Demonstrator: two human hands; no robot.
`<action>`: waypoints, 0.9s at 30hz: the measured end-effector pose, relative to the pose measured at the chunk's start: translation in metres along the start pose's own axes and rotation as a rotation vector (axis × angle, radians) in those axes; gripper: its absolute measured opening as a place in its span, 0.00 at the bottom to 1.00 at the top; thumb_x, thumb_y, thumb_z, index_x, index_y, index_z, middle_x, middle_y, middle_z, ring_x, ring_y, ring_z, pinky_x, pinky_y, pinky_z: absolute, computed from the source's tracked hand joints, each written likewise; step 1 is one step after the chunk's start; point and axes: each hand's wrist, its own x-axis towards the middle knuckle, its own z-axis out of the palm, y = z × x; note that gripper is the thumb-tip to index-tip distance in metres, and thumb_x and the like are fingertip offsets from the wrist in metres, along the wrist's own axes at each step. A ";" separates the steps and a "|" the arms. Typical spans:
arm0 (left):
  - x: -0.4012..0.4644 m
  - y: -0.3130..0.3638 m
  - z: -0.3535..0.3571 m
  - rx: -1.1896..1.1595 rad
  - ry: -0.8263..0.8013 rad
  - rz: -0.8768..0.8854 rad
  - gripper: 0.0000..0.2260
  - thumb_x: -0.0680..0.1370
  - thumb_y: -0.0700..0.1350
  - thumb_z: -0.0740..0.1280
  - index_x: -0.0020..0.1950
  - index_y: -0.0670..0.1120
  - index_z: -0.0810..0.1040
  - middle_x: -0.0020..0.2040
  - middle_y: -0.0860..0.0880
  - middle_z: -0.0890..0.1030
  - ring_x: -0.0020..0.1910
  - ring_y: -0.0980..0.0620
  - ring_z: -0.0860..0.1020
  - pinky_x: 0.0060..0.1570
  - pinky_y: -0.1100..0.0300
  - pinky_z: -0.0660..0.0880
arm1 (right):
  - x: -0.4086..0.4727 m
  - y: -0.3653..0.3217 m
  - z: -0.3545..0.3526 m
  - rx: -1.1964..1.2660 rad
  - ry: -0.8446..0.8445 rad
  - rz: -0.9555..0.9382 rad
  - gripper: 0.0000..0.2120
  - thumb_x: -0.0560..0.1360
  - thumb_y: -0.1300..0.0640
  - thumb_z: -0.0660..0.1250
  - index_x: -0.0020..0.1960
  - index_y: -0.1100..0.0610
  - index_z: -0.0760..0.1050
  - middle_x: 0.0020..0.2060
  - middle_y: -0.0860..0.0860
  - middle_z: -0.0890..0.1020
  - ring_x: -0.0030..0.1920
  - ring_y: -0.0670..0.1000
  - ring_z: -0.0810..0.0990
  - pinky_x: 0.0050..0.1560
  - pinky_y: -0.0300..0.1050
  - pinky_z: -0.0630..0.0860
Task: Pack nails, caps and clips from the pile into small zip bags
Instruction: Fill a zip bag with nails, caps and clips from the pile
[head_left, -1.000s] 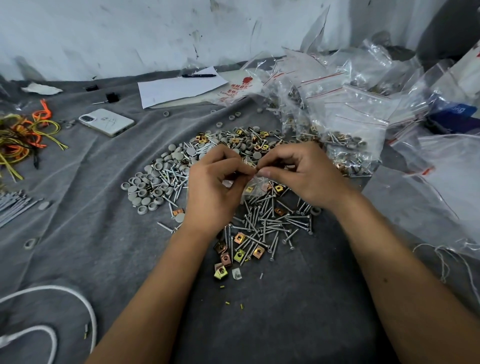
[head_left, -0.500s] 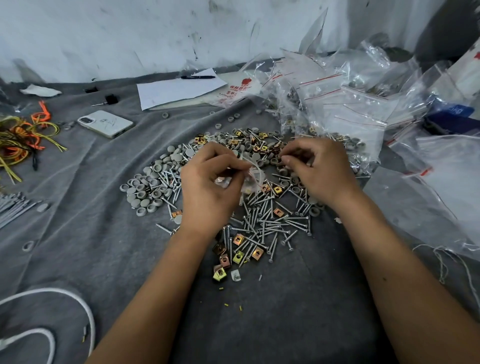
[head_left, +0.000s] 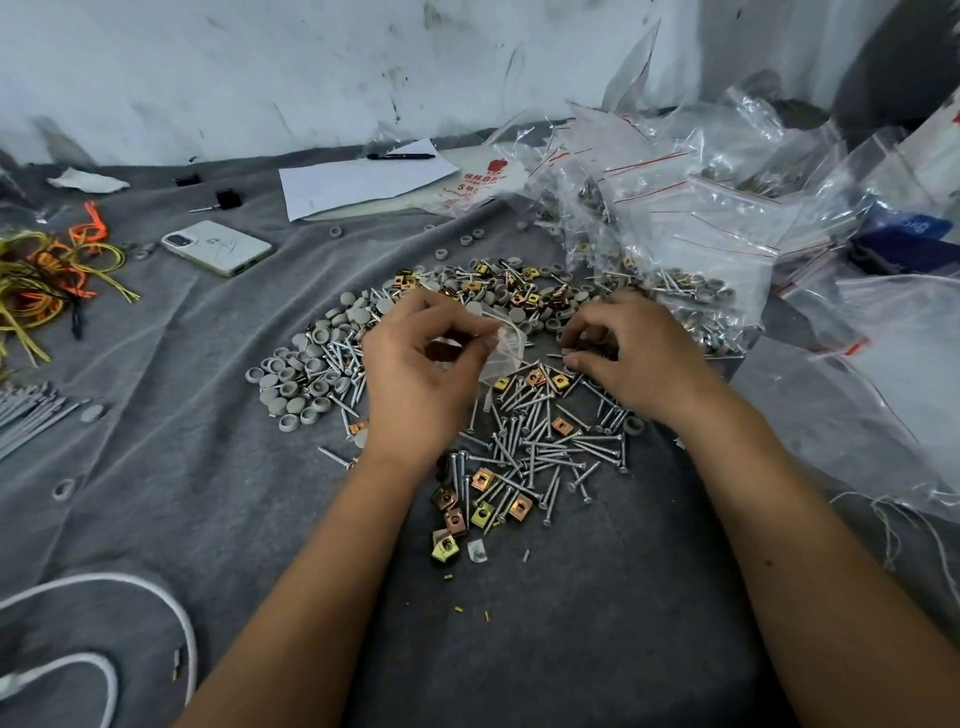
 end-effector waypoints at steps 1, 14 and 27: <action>0.000 -0.001 0.000 -0.007 0.001 -0.021 0.06 0.73 0.32 0.77 0.45 0.43 0.87 0.45 0.47 0.81 0.44 0.52 0.82 0.45 0.52 0.82 | 0.000 -0.001 0.002 0.004 0.000 -0.008 0.07 0.75 0.53 0.76 0.49 0.46 0.80 0.47 0.45 0.75 0.50 0.50 0.78 0.51 0.49 0.76; -0.002 -0.004 0.004 0.107 -0.092 0.165 0.03 0.73 0.34 0.78 0.44 0.41 0.87 0.43 0.48 0.80 0.40 0.51 0.80 0.36 0.51 0.79 | -0.007 -0.030 0.009 0.465 0.131 -0.158 0.04 0.76 0.58 0.76 0.51 0.55 0.86 0.42 0.45 0.86 0.43 0.44 0.84 0.46 0.40 0.80; -0.002 0.003 0.003 0.093 -0.035 0.194 0.04 0.72 0.32 0.78 0.43 0.39 0.87 0.43 0.46 0.81 0.41 0.55 0.80 0.40 0.67 0.74 | -0.005 -0.028 0.013 0.429 0.061 -0.206 0.05 0.76 0.59 0.75 0.51 0.55 0.86 0.47 0.50 0.79 0.44 0.47 0.79 0.42 0.37 0.73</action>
